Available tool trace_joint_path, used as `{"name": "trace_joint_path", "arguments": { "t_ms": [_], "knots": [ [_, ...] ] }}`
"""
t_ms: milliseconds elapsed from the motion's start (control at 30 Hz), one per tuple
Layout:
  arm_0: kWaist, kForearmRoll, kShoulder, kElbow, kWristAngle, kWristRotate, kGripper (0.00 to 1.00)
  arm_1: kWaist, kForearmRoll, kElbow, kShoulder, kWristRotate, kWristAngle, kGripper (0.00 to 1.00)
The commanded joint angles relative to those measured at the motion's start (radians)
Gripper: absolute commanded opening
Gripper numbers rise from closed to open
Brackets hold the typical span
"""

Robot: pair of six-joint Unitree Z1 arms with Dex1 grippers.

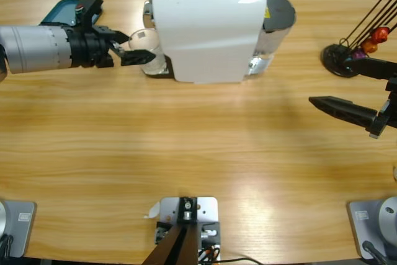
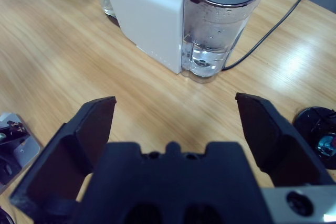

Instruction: Pour coffee

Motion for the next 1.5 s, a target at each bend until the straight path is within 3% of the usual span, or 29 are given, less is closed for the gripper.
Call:
{"name": "trace_joint_path", "arguments": {
  "t_ms": [33,967,1067,1133,1200,1500],
  "knots": [
    [0.012,-0.014,0.090,-0.028,-0.018,0.012,0.950,0.010,-0.007,0.029,0.036,0.010,0.016,1.000],
    [0.021,-0.013,0.155,-0.076,-0.022,0.015,0.921,0.010,-0.007,0.029,0.039,0.010,0.016,1.000],
    [0.021,-0.012,0.162,-0.076,-0.022,0.014,0.792,0.010,-0.007,0.029,0.038,0.010,0.016,1.000],
    [0.021,-0.012,0.163,-0.075,-0.022,0.014,0.757,0.010,-0.007,0.029,0.038,0.010,0.016,1.000],
    [0.021,-0.012,0.164,-0.074,-0.022,0.014,0.648,0.010,-0.007,0.029,0.038,0.010,0.016,1.000],
    [0.026,-0.010,0.133,-0.044,-0.027,0.014,0.637,0.010,-0.007,0.029,0.033,0.010,0.016,1.000]
  ]
}}
